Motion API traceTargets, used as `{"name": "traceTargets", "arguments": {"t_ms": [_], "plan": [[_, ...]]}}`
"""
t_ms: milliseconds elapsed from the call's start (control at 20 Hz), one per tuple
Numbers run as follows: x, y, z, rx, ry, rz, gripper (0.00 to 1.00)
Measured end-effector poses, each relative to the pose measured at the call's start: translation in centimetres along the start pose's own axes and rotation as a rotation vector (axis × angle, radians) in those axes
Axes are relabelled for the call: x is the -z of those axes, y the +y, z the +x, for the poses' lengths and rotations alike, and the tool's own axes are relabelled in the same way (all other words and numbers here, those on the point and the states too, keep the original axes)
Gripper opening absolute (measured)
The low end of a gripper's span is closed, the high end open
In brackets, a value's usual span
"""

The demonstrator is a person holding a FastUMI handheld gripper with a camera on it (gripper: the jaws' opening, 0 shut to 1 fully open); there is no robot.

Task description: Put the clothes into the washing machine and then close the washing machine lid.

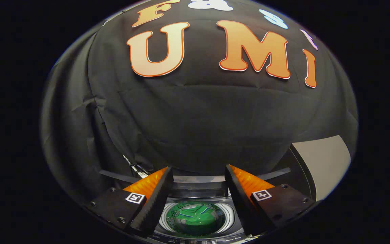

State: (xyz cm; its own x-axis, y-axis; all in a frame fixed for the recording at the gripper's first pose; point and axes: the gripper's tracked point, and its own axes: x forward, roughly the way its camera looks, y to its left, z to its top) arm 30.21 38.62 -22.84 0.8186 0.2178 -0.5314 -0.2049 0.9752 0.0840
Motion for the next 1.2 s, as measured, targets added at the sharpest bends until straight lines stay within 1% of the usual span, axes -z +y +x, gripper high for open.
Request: {"name": "traceTargets", "arguments": {"t_ms": [250, 400, 900, 1050, 1200], "plan": [[1.3, 0.1, -0.7, -0.009, 0.007, 0.001, 0.99], [2.6, 0.1, -1.0, -0.013, 0.037, 0.000, 0.99], [3.8, 0.1, -1.4, -0.015, 0.004, 0.005, 0.99], [4.8, 0.0, -1.2, -0.017, 0.033, 0.006, 0.99], [6.7, -0.4, -0.9, -0.007, 0.070, 0.009, 0.99]]}}
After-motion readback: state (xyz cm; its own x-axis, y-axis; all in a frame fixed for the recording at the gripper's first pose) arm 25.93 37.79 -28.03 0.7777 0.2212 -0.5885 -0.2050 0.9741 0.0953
